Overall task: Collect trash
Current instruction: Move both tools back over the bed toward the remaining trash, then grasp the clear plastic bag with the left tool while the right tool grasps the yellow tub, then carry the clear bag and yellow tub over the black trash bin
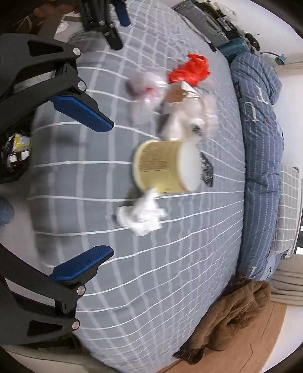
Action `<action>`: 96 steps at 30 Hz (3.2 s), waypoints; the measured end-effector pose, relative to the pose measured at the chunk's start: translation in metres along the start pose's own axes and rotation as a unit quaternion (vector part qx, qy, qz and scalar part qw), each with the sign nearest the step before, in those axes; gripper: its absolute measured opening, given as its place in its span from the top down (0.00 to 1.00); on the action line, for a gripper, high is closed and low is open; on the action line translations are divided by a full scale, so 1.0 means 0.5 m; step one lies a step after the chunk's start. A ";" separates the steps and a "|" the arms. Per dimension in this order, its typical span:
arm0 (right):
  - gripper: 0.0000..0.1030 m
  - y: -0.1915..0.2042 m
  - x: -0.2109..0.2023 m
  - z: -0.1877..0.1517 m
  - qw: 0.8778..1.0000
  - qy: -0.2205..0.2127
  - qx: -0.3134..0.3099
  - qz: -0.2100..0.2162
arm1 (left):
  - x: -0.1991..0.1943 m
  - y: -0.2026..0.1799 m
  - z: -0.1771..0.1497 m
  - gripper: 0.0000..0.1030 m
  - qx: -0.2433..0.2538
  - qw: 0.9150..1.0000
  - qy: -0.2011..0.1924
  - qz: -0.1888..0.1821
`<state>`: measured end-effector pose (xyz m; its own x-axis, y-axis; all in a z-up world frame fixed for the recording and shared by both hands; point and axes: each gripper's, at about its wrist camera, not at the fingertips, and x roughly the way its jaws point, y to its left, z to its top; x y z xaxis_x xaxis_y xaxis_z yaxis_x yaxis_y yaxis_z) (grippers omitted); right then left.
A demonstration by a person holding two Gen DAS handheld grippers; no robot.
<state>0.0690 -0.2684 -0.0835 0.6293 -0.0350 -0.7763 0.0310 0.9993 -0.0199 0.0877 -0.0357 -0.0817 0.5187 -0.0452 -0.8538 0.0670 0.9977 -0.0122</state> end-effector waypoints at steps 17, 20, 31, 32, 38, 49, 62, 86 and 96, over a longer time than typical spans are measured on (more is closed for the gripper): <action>0.12 0.035 0.114 0.143 0.999 -0.005 -0.018 0.040 | 0.078 -0.092 0.089 0.08 0.027 0.999 0.006 -0.026; 0.21 0.034 0.134 0.142 0.999 0.007 -0.017 0.042 | 0.096 -0.099 0.094 0.13 0.027 0.999 0.013 -0.024; 0.34 0.046 0.141 0.138 0.998 -0.001 -0.029 0.054 | 0.150 -0.120 0.093 0.46 0.026 0.998 0.047 -0.037; 0.34 0.045 0.139 0.137 0.998 -0.003 -0.027 0.054 | 0.150 -0.122 0.094 0.47 0.027 0.998 0.046 -0.036; 0.34 0.037 0.117 0.137 0.998 -0.013 -0.019 0.054 | 0.128 -0.109 0.095 0.47 0.018 0.999 0.034 -0.036; 0.34 0.033 0.024 0.138 0.997 -0.046 -0.001 0.054 | 0.051 -0.080 0.069 0.47 0.016 1.000 0.011 -0.021; 0.34 0.052 -0.083 0.083 0.996 -0.062 0.009 0.059 | -0.038 -0.045 0.009 0.47 0.010 1.000 -0.006 -0.014; 0.34 0.121 -0.189 -0.095 0.996 -0.040 0.012 0.079 | -0.130 0.032 -0.182 0.47 -0.014 1.000 0.002 -0.014; 0.34 0.157 -0.188 -0.197 0.996 -0.011 0.004 0.083 | -0.107 0.068 -0.287 0.48 -0.029 0.999 0.034 -0.013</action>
<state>-0.0641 -0.1857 -0.0741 0.6436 0.1308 -0.7541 -0.0693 0.9912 0.1127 -0.0602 0.0077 -0.1109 0.4587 -0.0703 -0.8858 0.0287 0.9975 -0.0643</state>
